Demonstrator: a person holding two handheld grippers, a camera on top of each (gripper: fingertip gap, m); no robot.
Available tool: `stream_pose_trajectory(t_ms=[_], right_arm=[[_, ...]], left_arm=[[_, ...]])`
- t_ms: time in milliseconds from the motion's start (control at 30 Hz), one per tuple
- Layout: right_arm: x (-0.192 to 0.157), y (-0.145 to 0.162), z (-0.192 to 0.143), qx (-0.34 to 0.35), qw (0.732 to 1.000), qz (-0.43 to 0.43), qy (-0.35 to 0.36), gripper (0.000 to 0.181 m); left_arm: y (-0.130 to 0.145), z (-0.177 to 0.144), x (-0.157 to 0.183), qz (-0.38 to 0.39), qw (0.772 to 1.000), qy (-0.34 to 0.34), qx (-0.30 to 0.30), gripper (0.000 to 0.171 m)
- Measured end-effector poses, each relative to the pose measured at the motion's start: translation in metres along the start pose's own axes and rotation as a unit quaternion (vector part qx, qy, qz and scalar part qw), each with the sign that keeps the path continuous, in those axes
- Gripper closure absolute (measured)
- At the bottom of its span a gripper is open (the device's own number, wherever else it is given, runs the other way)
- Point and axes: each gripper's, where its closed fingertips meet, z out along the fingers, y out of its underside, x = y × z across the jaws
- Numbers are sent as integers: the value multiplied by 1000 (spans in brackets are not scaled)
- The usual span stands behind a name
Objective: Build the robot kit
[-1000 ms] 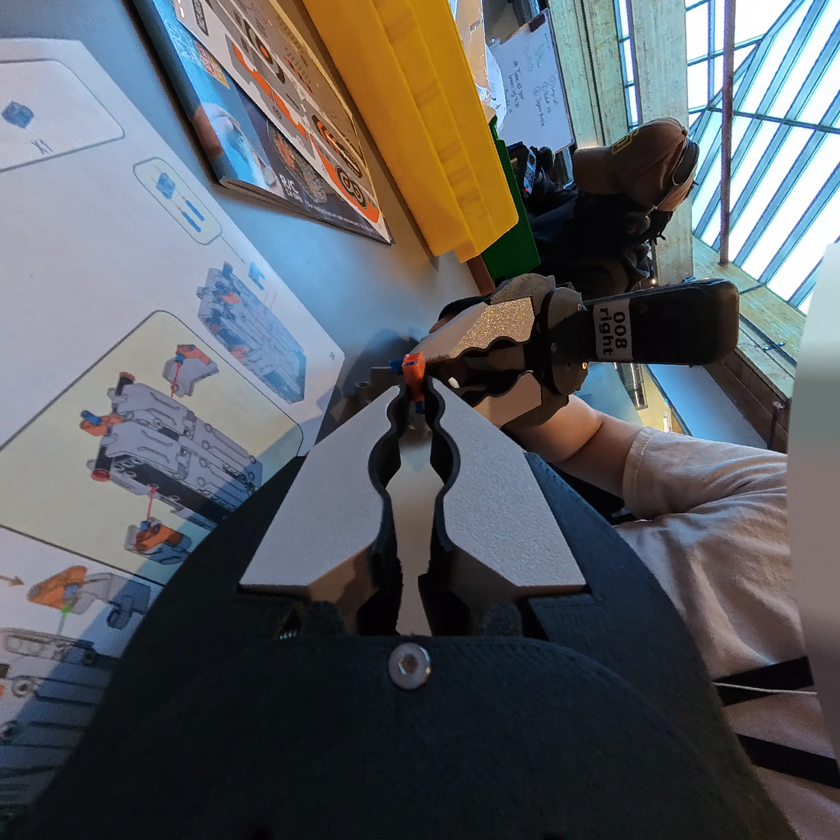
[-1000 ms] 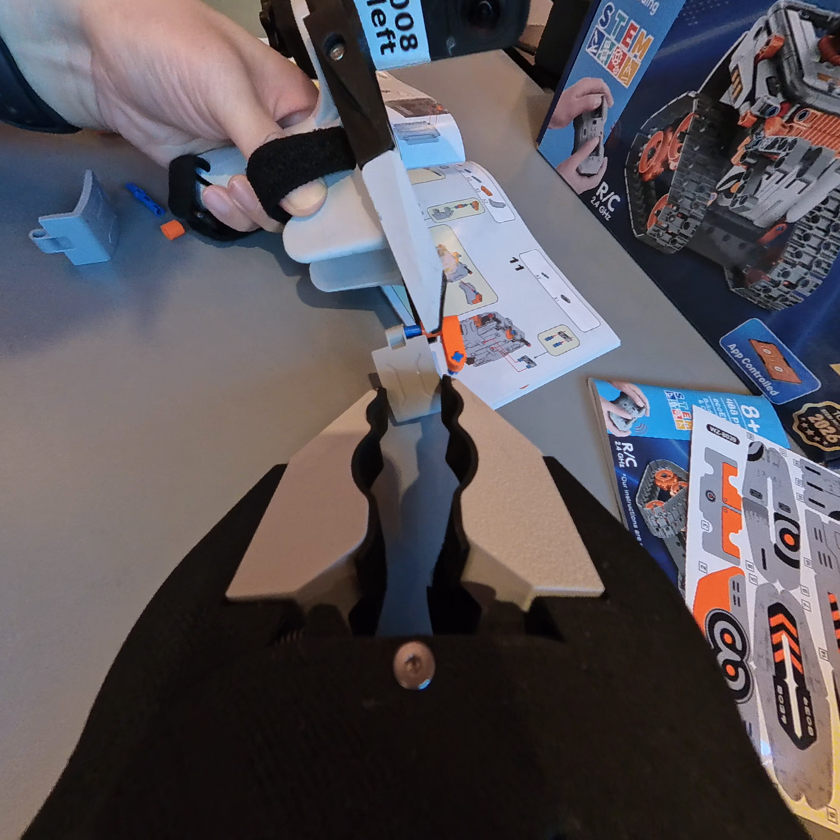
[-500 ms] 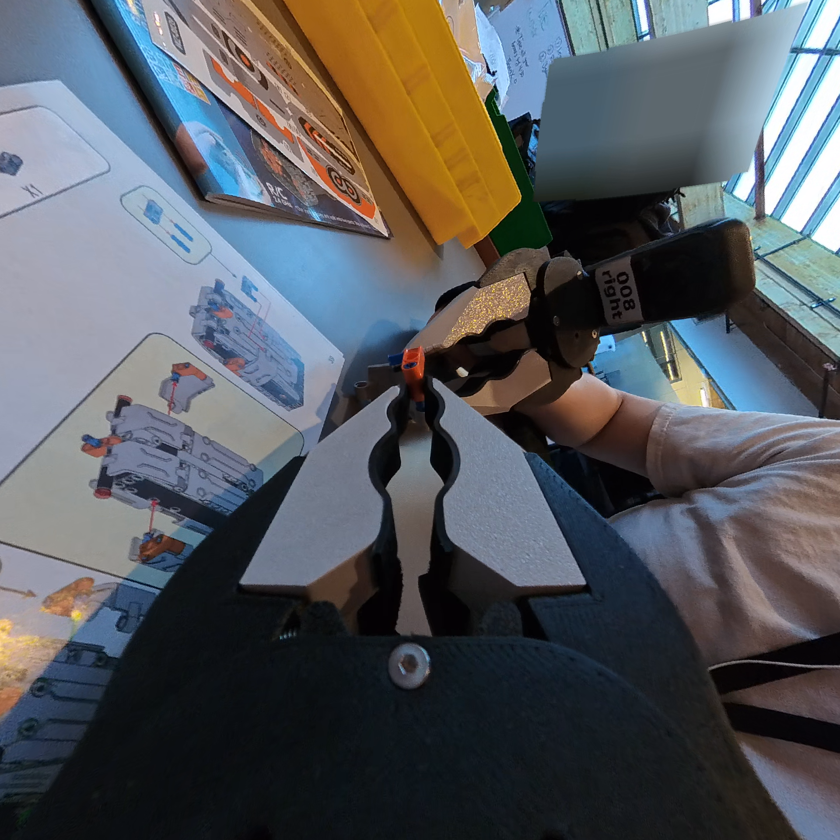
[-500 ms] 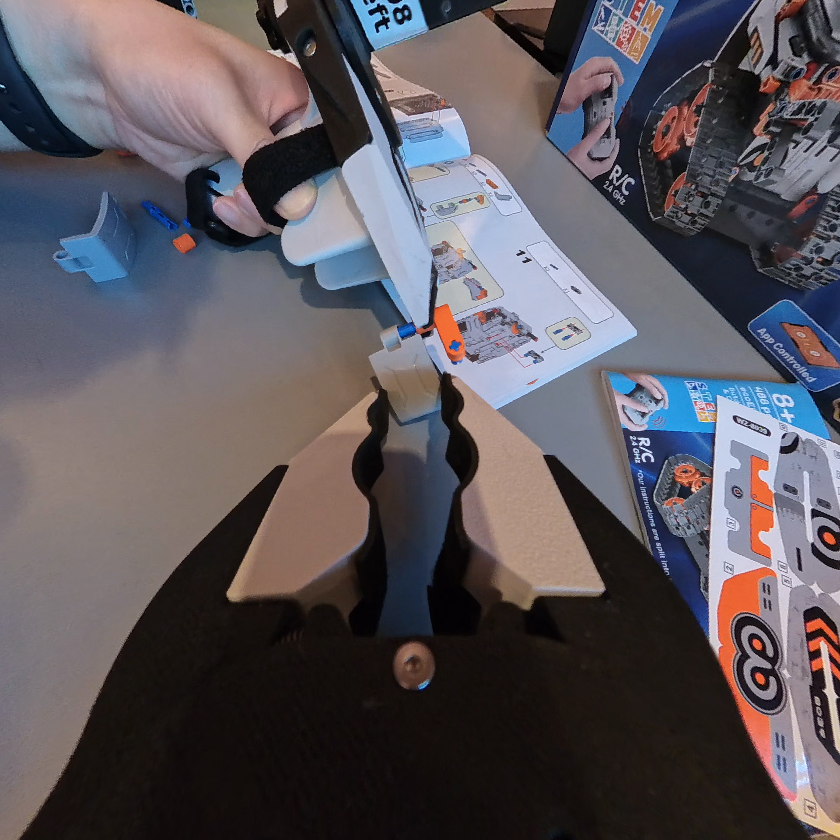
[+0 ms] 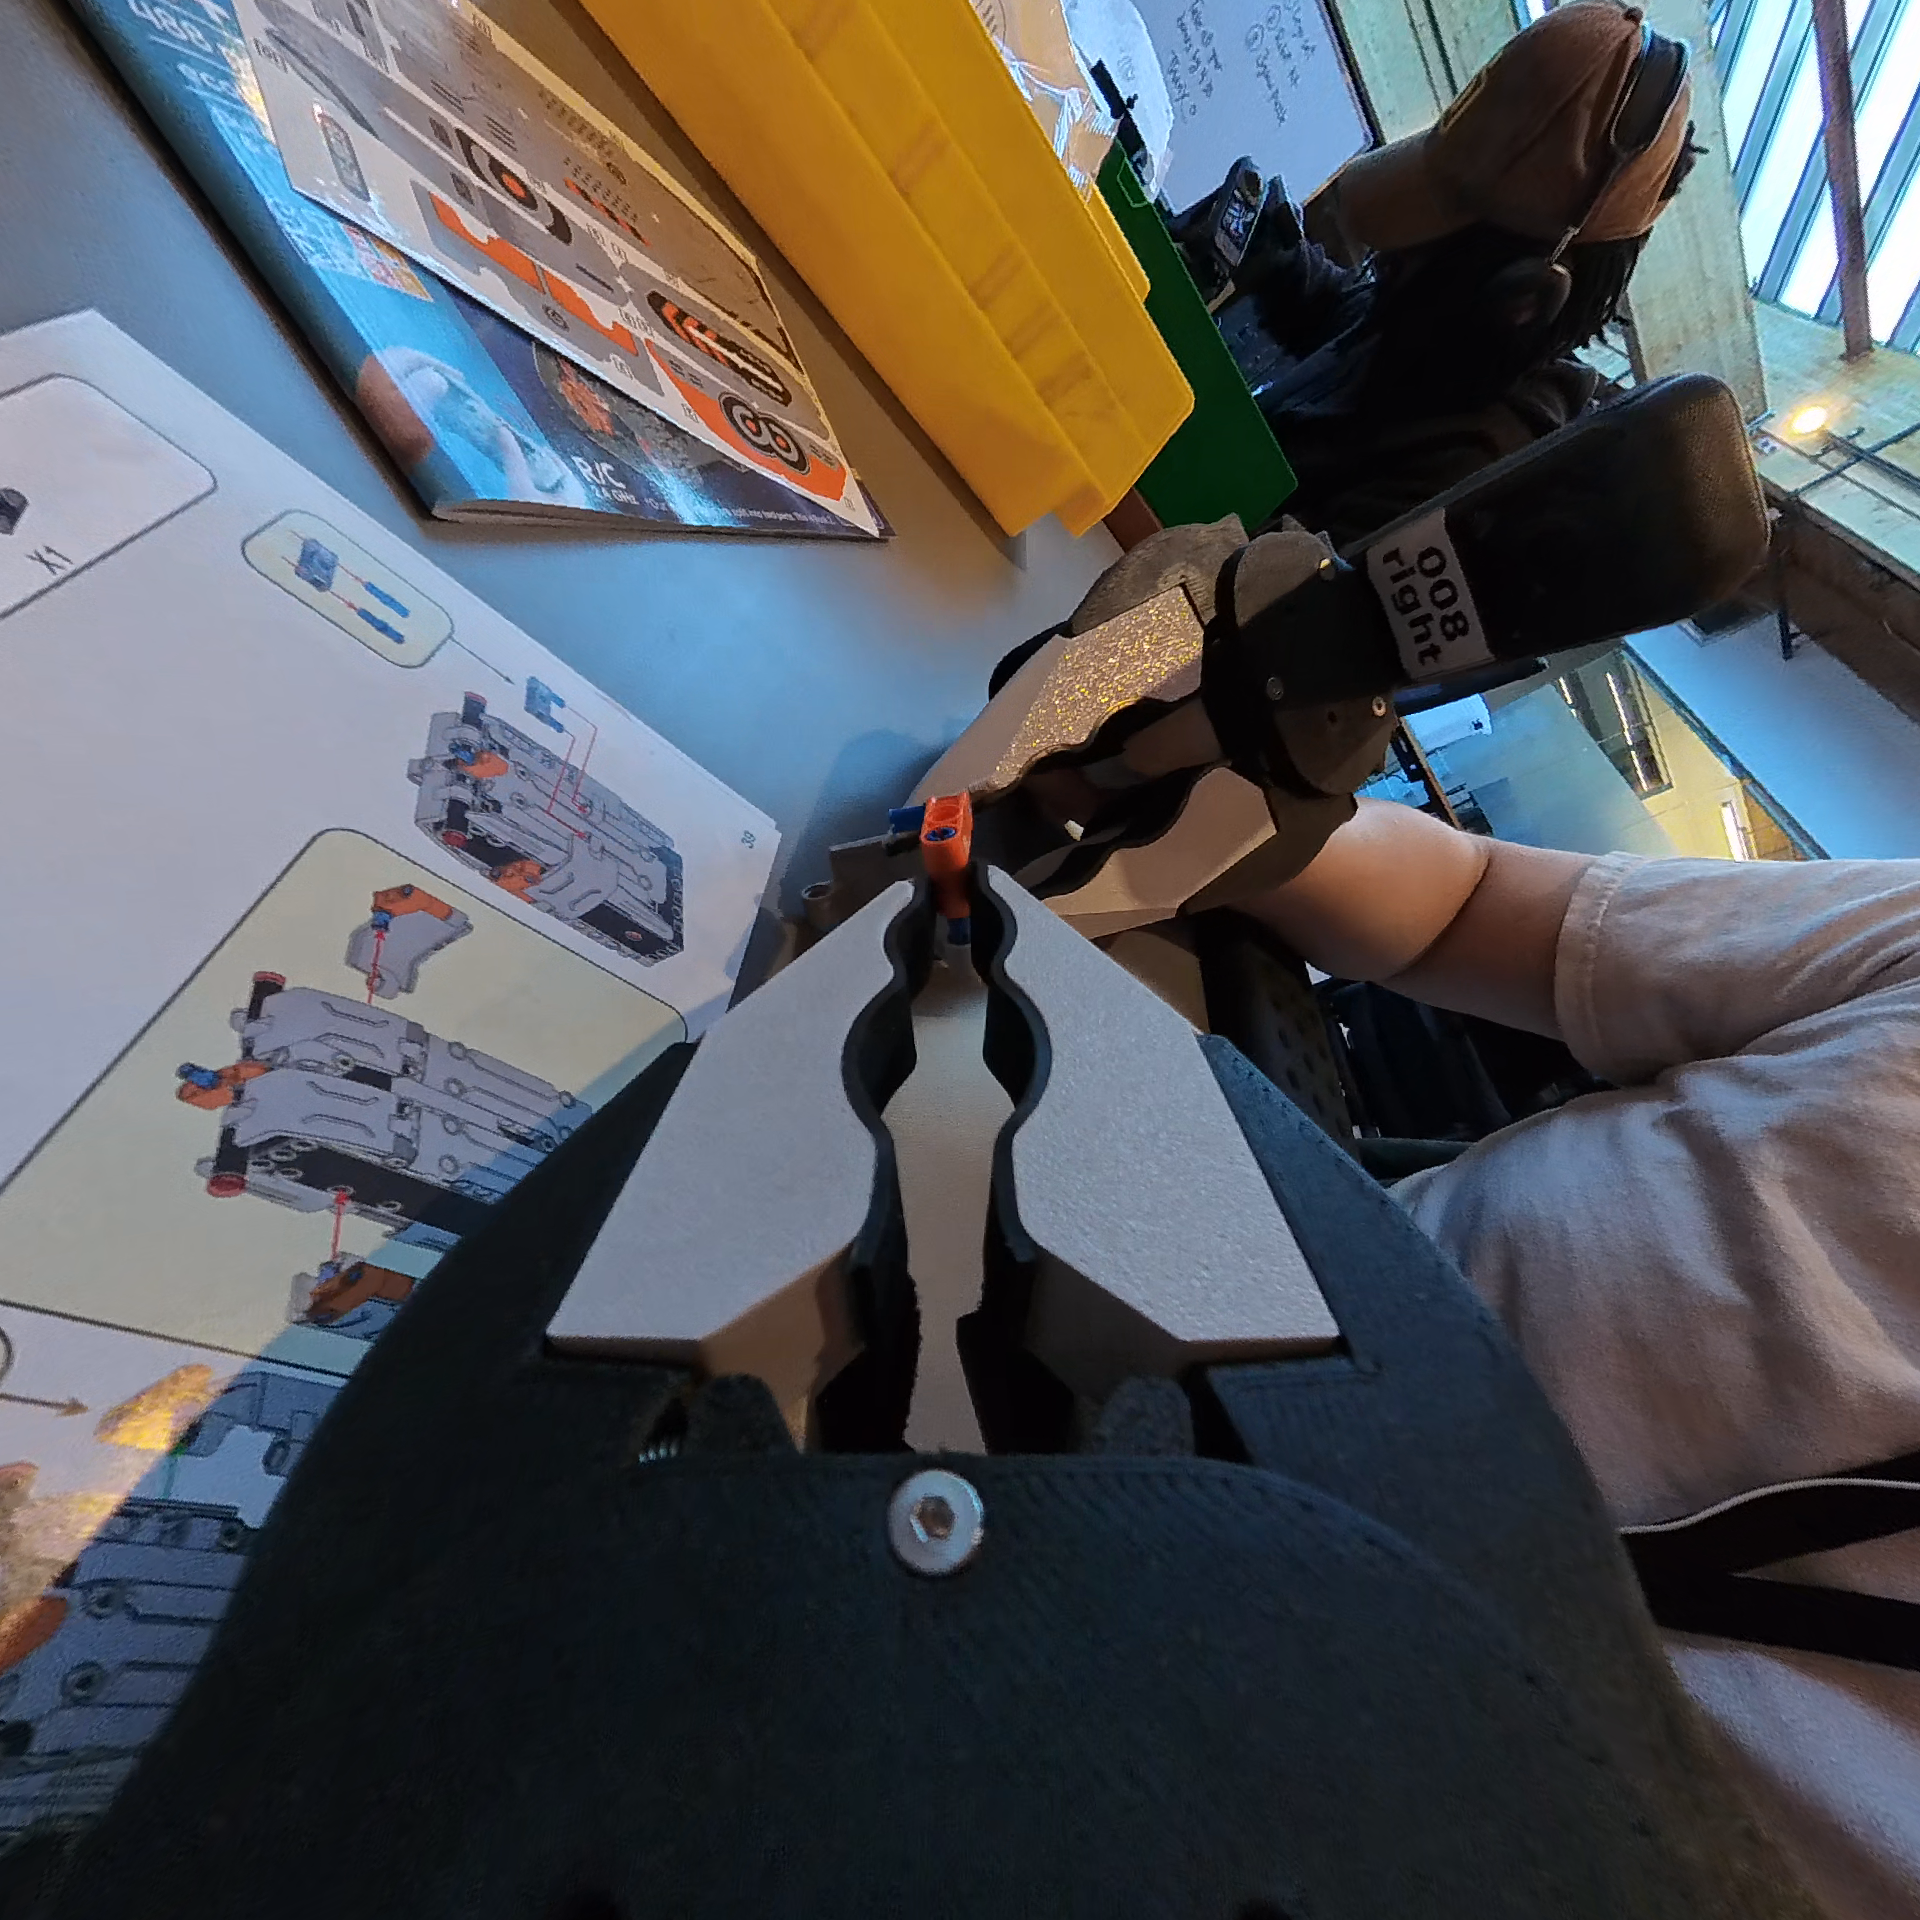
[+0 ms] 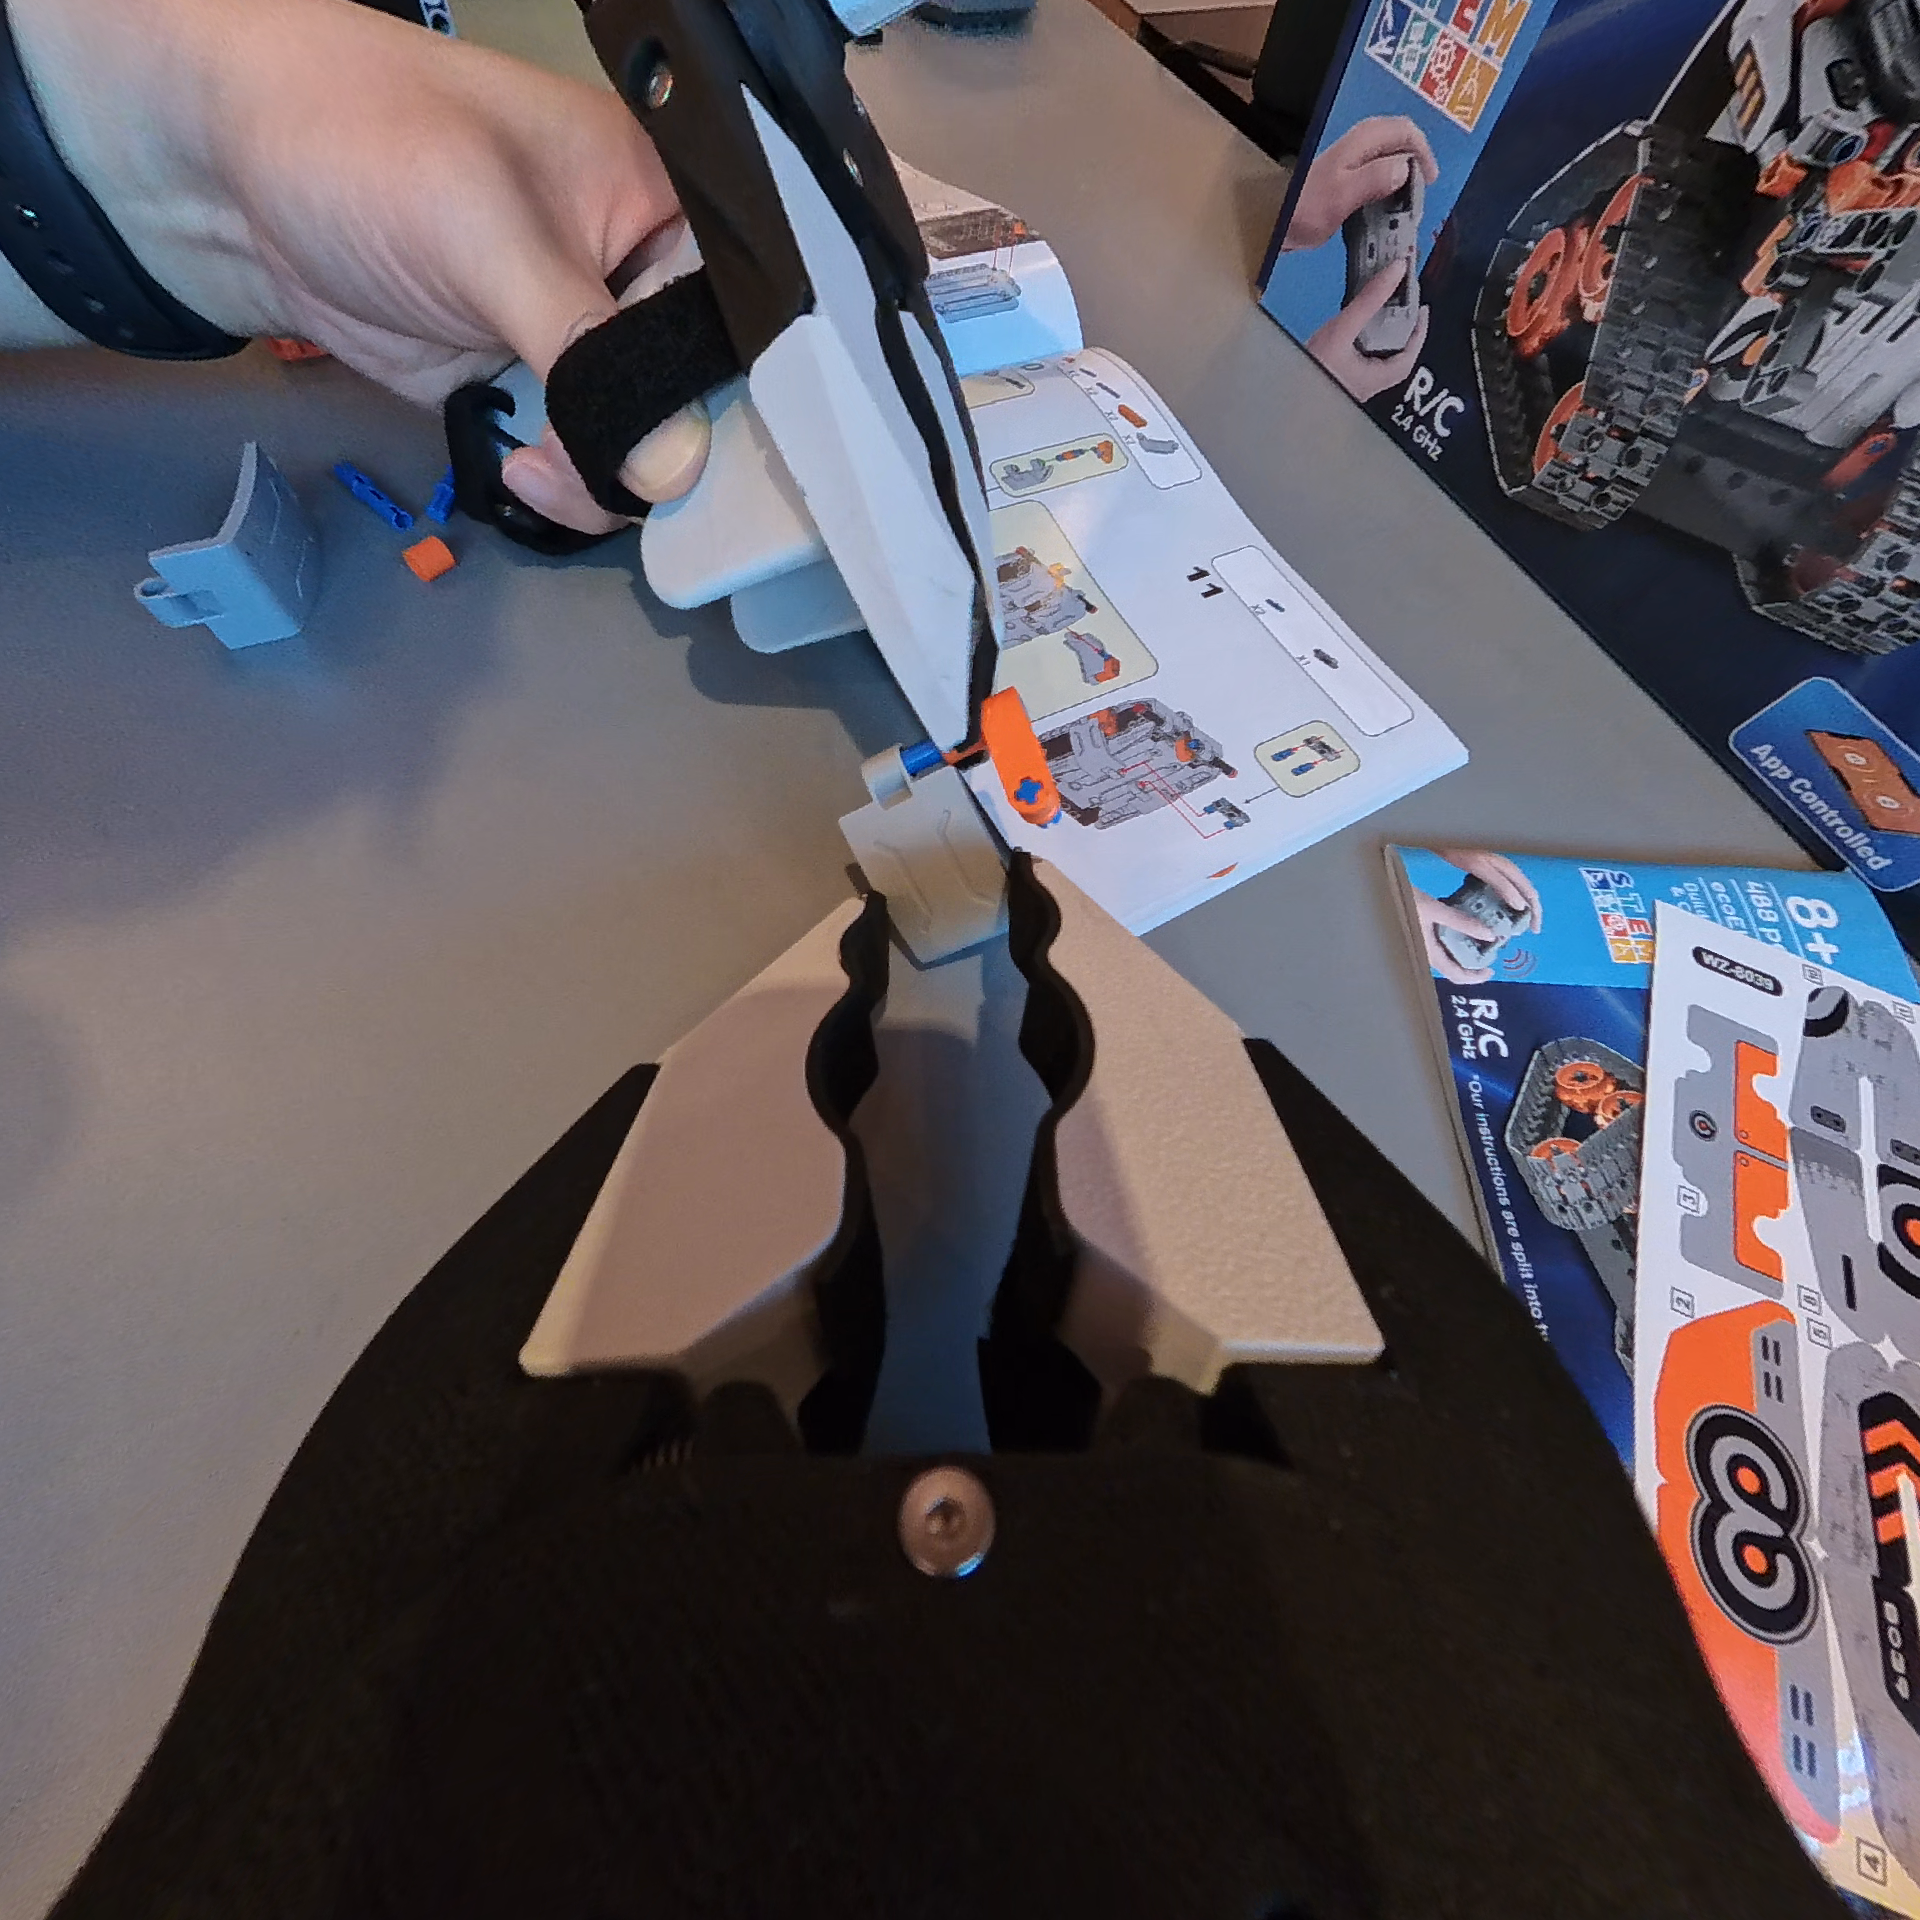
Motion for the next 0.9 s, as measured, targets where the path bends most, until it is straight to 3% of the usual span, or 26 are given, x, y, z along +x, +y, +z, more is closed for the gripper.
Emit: stream_pose_trajectory(t_ms=[900], right_arm=[[4,2,1,-10,999,-26,33,153]], left_arm=[[2,-1,-3,-34,999,13,-4,166]])
